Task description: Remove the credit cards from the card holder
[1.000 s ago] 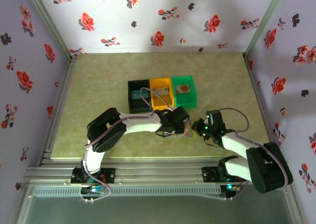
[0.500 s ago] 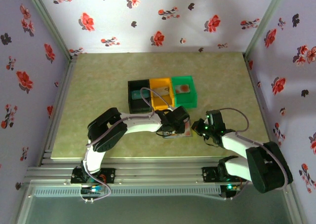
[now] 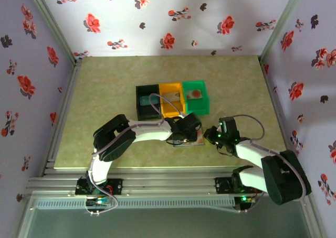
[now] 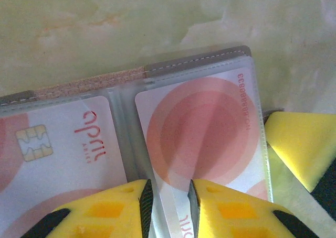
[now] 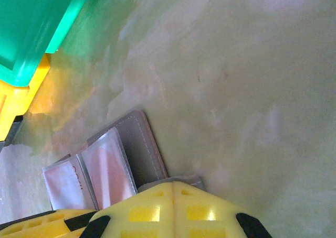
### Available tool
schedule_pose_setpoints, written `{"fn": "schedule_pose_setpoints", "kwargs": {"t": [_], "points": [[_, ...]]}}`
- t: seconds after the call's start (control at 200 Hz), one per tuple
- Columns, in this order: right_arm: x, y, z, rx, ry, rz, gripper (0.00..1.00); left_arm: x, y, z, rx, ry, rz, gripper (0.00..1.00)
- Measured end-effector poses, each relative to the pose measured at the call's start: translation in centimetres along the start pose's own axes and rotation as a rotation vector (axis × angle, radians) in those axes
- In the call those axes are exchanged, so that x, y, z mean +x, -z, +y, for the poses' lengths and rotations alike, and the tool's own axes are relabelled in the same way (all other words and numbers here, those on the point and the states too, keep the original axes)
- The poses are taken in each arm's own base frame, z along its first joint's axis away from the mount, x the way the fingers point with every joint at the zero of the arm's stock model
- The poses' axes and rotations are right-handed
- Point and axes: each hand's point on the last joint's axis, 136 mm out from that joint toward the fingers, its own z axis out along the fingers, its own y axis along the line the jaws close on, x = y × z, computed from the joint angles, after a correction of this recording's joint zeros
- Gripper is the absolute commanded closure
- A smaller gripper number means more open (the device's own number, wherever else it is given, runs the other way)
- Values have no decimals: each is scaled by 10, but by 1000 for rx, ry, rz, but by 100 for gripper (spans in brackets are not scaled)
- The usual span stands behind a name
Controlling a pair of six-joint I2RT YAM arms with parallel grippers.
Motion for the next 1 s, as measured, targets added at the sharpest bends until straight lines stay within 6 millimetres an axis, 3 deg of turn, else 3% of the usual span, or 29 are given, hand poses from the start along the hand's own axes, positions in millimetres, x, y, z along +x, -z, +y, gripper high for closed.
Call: {"fn": "schedule_pose_setpoints", "kwargs": {"t": [1.0], "points": [[-1,-4,4,-25,2,-12,100,0,7,-2,172,10,-108,75]]}}
